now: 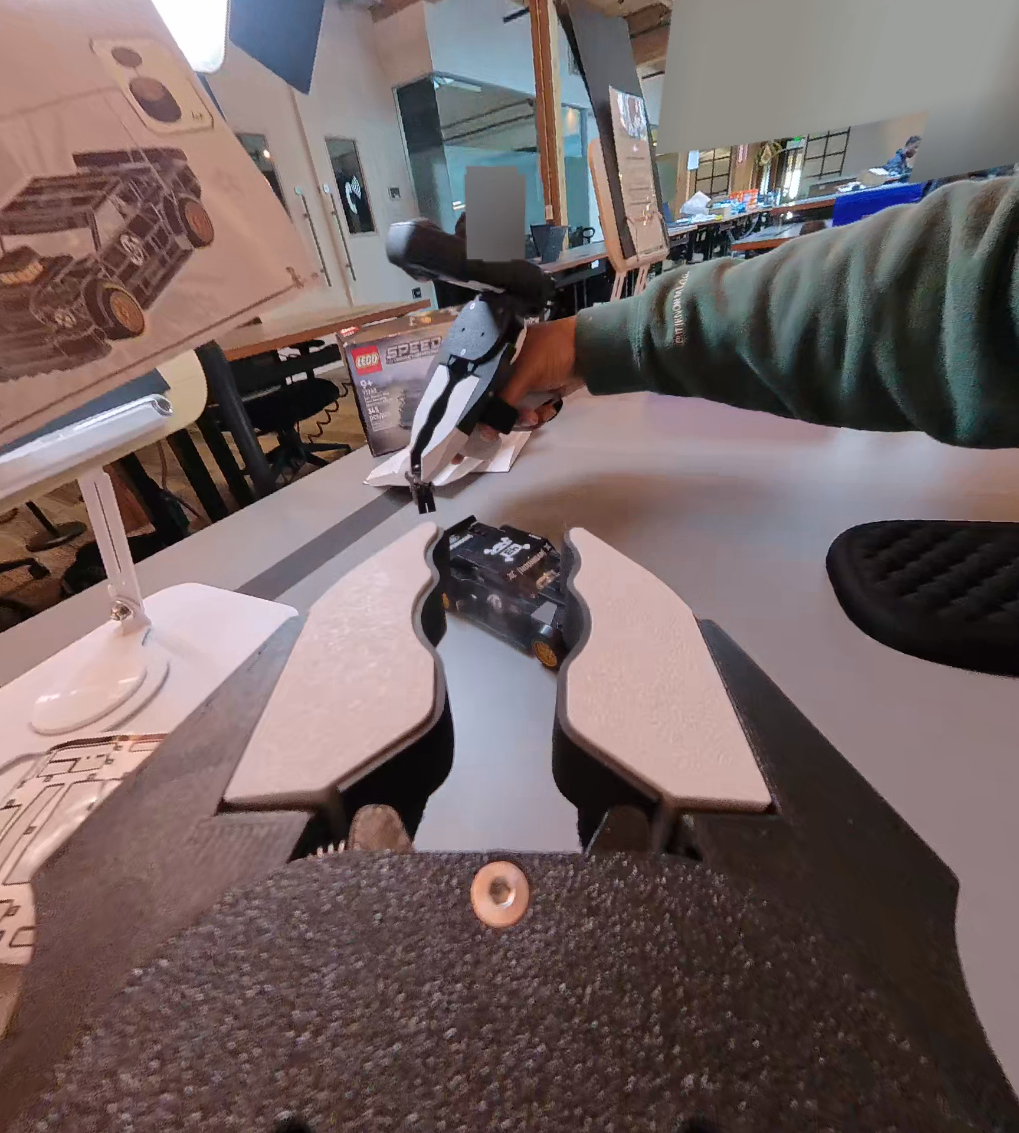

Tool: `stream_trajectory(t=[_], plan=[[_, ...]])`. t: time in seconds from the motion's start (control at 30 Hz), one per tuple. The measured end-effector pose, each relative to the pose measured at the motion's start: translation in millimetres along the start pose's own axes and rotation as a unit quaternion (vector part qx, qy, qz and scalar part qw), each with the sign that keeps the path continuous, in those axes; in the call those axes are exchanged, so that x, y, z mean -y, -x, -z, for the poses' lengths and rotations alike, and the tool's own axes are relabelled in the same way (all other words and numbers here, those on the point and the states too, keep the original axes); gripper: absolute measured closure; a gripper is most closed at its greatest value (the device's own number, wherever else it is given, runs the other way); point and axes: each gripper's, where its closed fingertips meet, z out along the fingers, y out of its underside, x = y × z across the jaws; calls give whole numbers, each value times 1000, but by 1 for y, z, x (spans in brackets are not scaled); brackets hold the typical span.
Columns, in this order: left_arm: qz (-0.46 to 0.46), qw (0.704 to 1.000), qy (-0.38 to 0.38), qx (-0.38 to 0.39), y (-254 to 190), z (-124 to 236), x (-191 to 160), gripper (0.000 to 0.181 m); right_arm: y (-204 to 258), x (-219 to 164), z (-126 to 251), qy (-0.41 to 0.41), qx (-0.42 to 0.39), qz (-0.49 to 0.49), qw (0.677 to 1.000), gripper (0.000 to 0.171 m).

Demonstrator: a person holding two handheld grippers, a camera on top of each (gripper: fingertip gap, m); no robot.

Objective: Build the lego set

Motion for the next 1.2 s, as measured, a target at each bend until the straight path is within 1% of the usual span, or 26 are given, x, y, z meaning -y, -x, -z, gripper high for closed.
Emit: stream_trajectory(t=[0.17, 0.3, 0.73, 1.03, 1.2], plan=[[12, 1000, 16, -13, -1, -6, -11, 147, -4, -13, -14, 25, 12, -9, 1000, 156], [18, 999, 22, -17, -1, -7, -15, 148, -5, -18, -18, 28, 23, -20, 999, 156], [21, 999, 31, -25, -4, -9, -20, 148, -6, -22, -19, 33, 37, -27, 998, 155], [21, 999, 36, -31, -7, -10, -23, 148, -9, -16, -15, 22, 36, -30, 999, 152], [22, 998, 40, -31, -7, -11, -25, 148, -11, 0, -1, -14, 22, -41, 999, 149]])
